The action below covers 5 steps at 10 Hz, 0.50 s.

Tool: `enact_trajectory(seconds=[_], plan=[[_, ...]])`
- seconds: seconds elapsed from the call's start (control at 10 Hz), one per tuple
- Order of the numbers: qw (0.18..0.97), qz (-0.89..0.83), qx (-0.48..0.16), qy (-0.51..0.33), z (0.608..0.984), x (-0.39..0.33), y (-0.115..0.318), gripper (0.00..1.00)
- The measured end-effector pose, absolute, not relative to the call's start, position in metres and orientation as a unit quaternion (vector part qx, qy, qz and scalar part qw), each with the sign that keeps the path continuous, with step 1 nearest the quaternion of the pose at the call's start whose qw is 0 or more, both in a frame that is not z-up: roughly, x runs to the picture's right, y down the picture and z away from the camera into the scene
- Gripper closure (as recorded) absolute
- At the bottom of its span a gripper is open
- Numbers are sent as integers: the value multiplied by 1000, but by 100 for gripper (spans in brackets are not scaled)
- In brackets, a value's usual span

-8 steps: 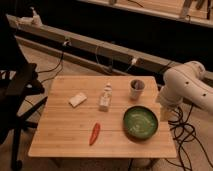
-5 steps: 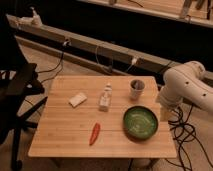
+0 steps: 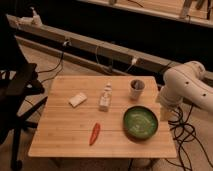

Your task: Place the bottle in the ceramic bowl

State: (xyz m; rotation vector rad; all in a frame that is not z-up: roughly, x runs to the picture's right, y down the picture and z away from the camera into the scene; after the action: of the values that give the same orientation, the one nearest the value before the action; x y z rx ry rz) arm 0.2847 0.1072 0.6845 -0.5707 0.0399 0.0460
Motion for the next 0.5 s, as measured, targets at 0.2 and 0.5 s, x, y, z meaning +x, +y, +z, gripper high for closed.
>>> enact_trajectory(seconds=[0.2, 0.5], plan=[[959, 23, -281, 20, 684, 285, 107, 35], [959, 22, -280, 20, 684, 285, 106, 35]])
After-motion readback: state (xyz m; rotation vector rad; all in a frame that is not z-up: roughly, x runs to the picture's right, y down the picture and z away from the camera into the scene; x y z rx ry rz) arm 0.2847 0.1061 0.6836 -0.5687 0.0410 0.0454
